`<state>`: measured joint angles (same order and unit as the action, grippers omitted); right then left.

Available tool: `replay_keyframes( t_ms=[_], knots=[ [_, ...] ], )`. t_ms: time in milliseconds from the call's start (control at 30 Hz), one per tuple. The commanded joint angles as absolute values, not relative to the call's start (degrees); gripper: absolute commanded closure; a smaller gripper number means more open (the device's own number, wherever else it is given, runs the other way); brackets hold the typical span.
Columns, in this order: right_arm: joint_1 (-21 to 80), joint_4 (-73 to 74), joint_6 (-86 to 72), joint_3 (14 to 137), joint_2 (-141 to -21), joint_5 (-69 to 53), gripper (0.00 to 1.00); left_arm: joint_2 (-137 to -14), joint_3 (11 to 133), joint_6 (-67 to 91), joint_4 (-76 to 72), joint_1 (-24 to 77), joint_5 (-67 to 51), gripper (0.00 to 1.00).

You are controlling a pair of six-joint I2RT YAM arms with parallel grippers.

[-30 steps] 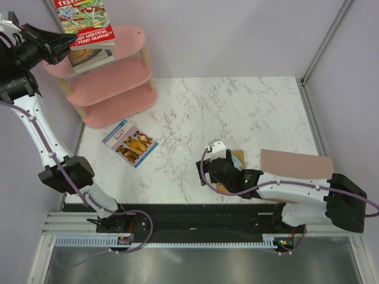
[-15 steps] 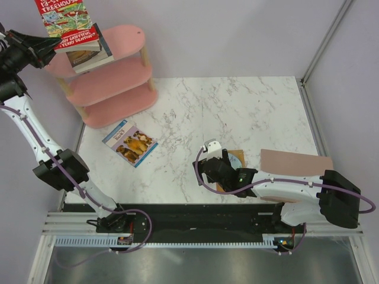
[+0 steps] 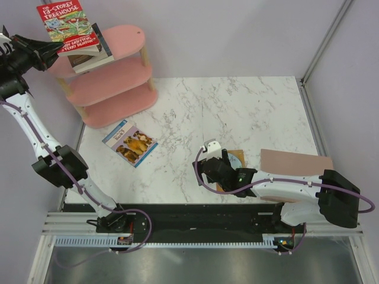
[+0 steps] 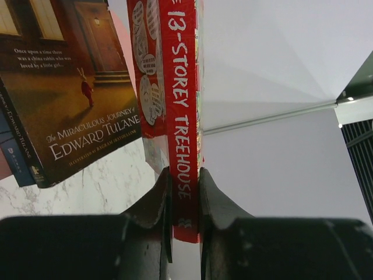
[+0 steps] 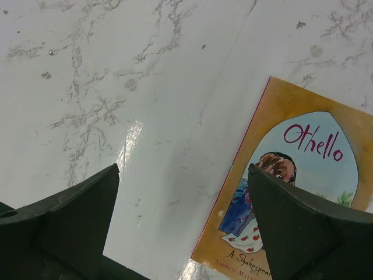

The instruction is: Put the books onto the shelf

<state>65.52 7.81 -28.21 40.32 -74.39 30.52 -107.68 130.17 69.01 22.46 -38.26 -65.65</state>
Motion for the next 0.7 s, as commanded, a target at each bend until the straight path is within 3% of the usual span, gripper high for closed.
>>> replay_keyframes(
  t_ms=[0,200,667],
  knots=[
    [65.8,7.6,-27.9,42.9,-75.0,31.5,0.02,-108.6,132.7,64.2,23.5,-37.7,-60.7,0.98],
    [65.9,7.6,-27.9,42.7,-74.7,31.5,0.02,-108.9,131.9,62.2,23.5,-35.1,-55.1,0.98],
    [66.0,7.6,-27.8,42.7,-74.9,31.6,0.02,-110.7,127.9,61.4,26.0,-33.7,-54.7,0.98]
  ],
)
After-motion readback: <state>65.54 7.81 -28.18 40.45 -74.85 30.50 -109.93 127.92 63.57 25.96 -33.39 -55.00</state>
